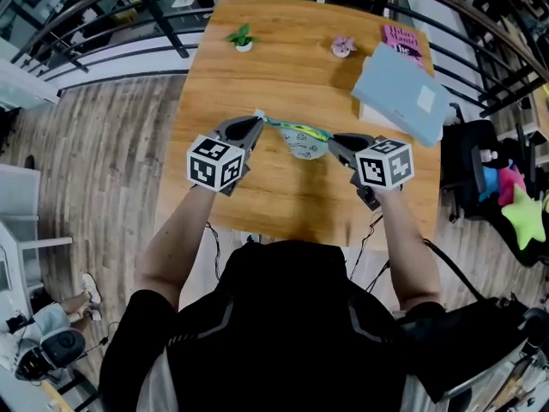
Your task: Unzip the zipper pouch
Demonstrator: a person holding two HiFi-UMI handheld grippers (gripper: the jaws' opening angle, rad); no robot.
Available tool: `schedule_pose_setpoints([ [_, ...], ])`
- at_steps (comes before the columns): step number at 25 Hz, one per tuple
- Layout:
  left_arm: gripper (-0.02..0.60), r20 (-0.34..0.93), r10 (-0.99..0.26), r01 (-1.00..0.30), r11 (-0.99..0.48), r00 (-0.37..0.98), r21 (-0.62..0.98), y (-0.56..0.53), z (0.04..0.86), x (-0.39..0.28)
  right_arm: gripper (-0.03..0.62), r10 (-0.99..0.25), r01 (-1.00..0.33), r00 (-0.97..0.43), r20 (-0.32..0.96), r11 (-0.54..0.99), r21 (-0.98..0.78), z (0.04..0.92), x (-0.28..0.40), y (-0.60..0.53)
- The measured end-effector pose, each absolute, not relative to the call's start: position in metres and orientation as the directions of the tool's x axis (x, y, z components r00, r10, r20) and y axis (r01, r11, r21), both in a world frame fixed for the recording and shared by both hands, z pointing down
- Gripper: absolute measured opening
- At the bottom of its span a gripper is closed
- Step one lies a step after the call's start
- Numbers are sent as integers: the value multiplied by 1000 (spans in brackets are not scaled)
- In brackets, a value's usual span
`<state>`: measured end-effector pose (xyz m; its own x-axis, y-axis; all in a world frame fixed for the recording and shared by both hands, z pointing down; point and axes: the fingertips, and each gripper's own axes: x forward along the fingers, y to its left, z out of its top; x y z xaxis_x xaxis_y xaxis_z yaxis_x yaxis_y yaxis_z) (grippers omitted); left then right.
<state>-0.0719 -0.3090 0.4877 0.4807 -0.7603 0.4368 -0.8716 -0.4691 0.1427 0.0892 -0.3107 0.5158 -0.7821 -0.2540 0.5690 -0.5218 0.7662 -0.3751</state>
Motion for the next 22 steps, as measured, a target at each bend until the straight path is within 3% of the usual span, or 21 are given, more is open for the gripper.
schedule_pose_setpoints([
  [5, 31, 475, -766, -897, -417, 433, 145, -316, 512, -79, 49, -266, -537, -770, 579, 762, -363, 544, 81, -328],
  [22, 31, 745, -543, -903, -386, 388, 189, -258, 648, -76, 51, -127, -572, -711, 692, 675, -465, 658, 83, -265],
])
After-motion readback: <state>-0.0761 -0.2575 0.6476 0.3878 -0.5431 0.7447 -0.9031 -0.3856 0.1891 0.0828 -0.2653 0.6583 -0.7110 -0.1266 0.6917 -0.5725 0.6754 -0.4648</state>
